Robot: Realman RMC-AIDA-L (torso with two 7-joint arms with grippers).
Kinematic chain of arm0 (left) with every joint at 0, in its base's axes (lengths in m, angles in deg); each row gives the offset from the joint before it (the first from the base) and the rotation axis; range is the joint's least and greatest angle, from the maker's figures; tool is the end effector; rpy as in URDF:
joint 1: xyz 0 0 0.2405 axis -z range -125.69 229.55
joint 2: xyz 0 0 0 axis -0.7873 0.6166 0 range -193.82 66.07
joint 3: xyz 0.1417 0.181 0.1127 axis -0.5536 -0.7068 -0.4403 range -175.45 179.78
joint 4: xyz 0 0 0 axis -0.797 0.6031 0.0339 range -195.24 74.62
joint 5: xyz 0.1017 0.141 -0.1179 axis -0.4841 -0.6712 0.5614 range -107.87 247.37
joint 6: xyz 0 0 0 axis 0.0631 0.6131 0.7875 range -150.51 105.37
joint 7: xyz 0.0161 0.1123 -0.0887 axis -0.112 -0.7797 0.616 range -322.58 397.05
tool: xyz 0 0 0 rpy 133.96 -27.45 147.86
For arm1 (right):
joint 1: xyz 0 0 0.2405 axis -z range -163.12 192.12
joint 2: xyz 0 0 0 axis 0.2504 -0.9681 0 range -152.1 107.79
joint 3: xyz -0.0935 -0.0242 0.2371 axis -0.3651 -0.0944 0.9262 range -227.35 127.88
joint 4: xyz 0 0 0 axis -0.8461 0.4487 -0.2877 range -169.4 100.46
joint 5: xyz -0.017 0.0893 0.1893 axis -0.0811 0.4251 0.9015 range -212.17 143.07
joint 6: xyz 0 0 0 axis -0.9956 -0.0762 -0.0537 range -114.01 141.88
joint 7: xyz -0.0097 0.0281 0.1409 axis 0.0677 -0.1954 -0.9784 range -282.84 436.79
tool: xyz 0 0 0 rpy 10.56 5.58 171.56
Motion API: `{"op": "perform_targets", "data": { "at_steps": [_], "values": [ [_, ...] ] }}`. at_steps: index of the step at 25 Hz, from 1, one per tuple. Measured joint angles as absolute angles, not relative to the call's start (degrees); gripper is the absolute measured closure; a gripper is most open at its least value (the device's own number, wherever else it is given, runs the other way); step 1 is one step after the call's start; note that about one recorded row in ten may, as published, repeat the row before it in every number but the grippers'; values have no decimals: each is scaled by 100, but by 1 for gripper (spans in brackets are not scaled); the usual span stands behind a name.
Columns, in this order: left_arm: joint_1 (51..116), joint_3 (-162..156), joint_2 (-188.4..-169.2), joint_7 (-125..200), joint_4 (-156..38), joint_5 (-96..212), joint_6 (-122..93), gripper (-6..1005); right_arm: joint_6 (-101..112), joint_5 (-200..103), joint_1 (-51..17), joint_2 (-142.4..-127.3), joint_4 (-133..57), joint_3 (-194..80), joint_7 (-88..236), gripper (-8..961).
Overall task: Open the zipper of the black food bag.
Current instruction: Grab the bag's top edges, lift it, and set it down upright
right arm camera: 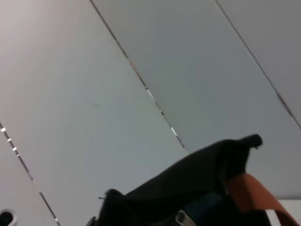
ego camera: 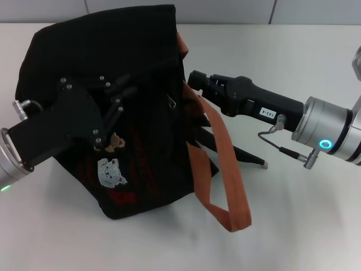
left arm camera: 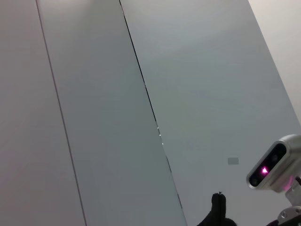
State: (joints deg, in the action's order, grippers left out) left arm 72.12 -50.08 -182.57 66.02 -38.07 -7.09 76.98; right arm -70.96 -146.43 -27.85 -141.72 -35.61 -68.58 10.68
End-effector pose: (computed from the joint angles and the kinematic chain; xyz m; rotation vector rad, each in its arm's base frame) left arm -0.2644 0.2720 -0.0012 -2.2711 0.1367 -1.0979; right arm 0.2017 0.3328 -0.0740 -2.5267 0.8952 1.2934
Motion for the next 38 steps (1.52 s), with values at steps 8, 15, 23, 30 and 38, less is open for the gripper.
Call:
{"op": "perform_targets", "data": {
  "at_steps": [8,15,23,30,38],
  "values": [
    [7216,-5031,-18262,6599,-3808,-684,7681,908,-7268,-14658,-2866,-14189,-3561,-6910,1701,771],
    [7243,-5041,-18262,6597,-3867,-680,7661,908,-7338,-14669,-2927,-14194,-3432,-6917,2106,677],
    [7268,-5064,-18261,6597,-3877,-706,7646,909,-7329,-14630,-3009,-14203,-3345,-6745,2458,668],
    [7319,-5094,-18268,6596,-3961,-720,7637,909,-7168,-14625,-3151,-14204,-3236,-6704,2552,668],
    [7360,-5207,-18270,6581,-3957,-723,7621,909,-6617,-14625,-3352,-14204,-3022,-6651,2552,672]
  ]
}}
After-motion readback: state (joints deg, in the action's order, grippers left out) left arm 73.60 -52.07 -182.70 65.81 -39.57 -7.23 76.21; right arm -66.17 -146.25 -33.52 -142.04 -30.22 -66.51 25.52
